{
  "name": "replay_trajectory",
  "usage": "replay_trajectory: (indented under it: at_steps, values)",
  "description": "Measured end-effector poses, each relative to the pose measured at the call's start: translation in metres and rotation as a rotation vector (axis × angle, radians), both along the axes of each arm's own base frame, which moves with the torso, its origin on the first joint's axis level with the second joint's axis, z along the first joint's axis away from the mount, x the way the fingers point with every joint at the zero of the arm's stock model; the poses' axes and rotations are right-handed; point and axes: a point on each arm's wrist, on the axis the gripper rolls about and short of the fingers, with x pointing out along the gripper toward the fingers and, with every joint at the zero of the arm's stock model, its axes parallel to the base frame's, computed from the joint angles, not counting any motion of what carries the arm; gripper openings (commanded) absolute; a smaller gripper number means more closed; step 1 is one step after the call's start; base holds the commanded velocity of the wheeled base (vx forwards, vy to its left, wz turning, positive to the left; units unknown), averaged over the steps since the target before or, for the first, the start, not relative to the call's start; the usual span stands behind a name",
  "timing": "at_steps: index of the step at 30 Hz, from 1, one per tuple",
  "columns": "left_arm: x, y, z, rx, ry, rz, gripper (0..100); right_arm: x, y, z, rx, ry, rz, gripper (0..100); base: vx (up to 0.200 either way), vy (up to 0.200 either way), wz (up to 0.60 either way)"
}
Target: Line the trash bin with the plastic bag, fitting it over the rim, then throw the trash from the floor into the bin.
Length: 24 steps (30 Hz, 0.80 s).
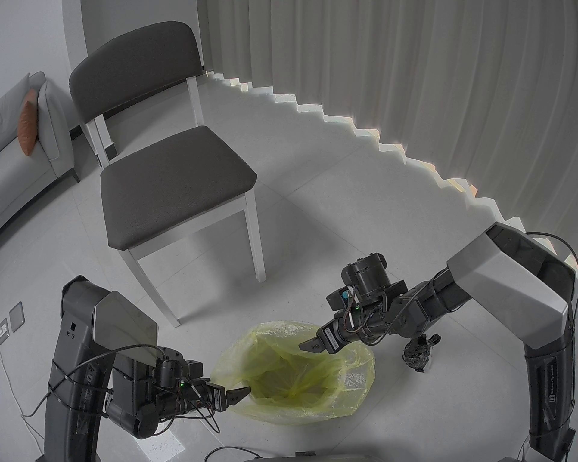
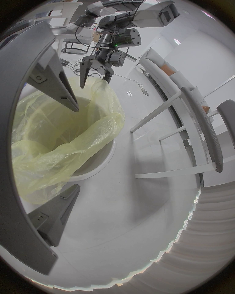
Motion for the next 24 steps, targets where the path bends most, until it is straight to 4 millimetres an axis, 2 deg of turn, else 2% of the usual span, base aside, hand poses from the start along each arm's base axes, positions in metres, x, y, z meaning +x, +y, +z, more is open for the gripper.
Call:
replay_trajectory:
  at_steps: [3,4,17,24]
  values:
    - [0.000,0.000,0.000,-0.001,0.001,0.002,100,0.002,0.001,-0.005,-0.006,0.002,0.005,100,0.000,0.000,0.00]
    - [0.000,0.000,0.000,-0.001,0.002,0.002,100,0.002,0.002,-0.006,-0.009,0.001,0.009,0,0.000,0.000,0.00]
    - [-0.001,0.000,0.000,0.000,0.003,0.000,100,0.004,0.006,-0.011,-0.010,-0.001,0.016,0,0.000,0.000,0.00]
    - [-0.001,0.000,0.000,0.001,0.002,0.001,100,0.004,0.005,0.005,0.008,-0.033,0.006,0,0.000,0.000,0.00]
